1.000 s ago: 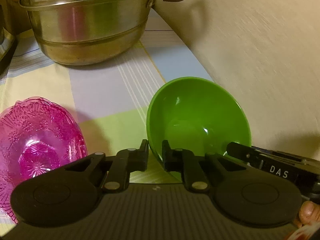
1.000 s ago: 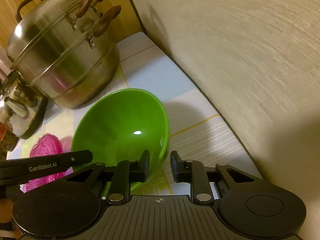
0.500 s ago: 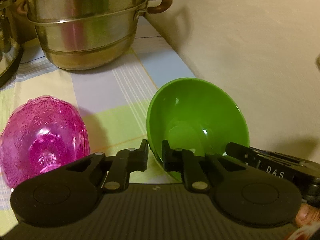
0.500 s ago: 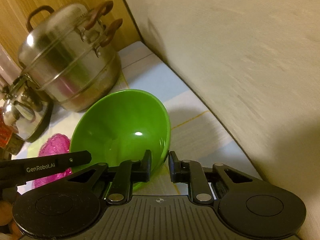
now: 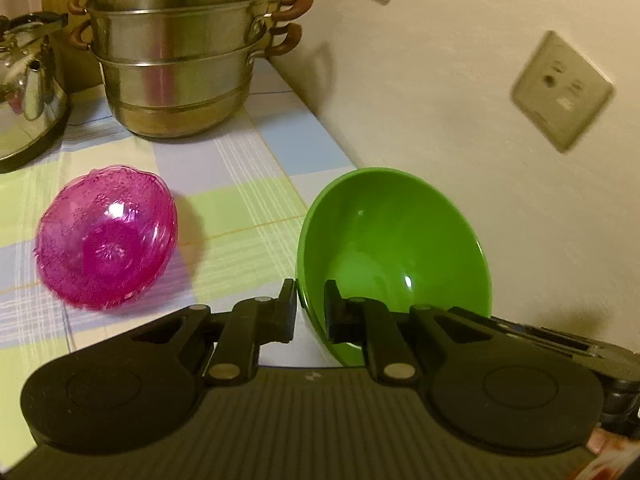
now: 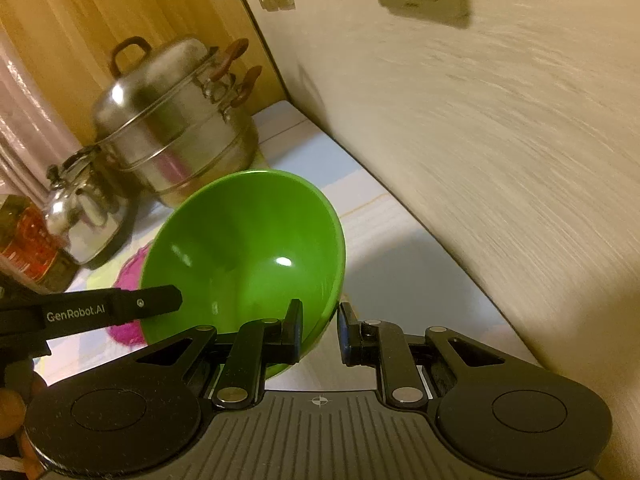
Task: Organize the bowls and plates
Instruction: 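Lift the small green bowl and carry it over the orange bowl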
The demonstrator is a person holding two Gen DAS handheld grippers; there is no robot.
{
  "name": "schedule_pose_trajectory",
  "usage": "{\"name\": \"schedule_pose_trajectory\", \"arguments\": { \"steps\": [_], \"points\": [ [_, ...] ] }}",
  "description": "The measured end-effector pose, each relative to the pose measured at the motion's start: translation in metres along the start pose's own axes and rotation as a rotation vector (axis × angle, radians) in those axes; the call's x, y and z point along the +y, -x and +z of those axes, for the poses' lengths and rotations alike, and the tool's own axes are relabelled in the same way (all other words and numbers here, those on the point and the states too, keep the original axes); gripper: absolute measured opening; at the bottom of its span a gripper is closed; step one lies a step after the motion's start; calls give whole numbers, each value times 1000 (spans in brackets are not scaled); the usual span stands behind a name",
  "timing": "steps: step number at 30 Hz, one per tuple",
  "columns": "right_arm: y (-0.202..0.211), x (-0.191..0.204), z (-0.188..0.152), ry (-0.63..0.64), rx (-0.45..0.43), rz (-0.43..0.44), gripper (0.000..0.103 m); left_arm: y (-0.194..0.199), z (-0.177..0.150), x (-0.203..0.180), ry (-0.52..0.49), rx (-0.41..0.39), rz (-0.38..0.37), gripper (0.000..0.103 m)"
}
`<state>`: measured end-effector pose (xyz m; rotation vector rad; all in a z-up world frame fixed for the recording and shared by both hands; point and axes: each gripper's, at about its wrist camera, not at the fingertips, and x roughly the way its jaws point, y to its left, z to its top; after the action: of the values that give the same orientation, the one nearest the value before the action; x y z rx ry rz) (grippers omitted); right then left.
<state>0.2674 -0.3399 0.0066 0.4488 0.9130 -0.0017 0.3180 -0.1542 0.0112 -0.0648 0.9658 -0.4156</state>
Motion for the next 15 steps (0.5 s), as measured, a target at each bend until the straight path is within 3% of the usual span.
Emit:
{"name": "schedule_pose_trajectory", "arguments": {
  "steps": [15],
  "points": [
    [88,12,-61,45,-25,-2,18,71,-79,-16,46,-36,-28,12]
  ]
}}
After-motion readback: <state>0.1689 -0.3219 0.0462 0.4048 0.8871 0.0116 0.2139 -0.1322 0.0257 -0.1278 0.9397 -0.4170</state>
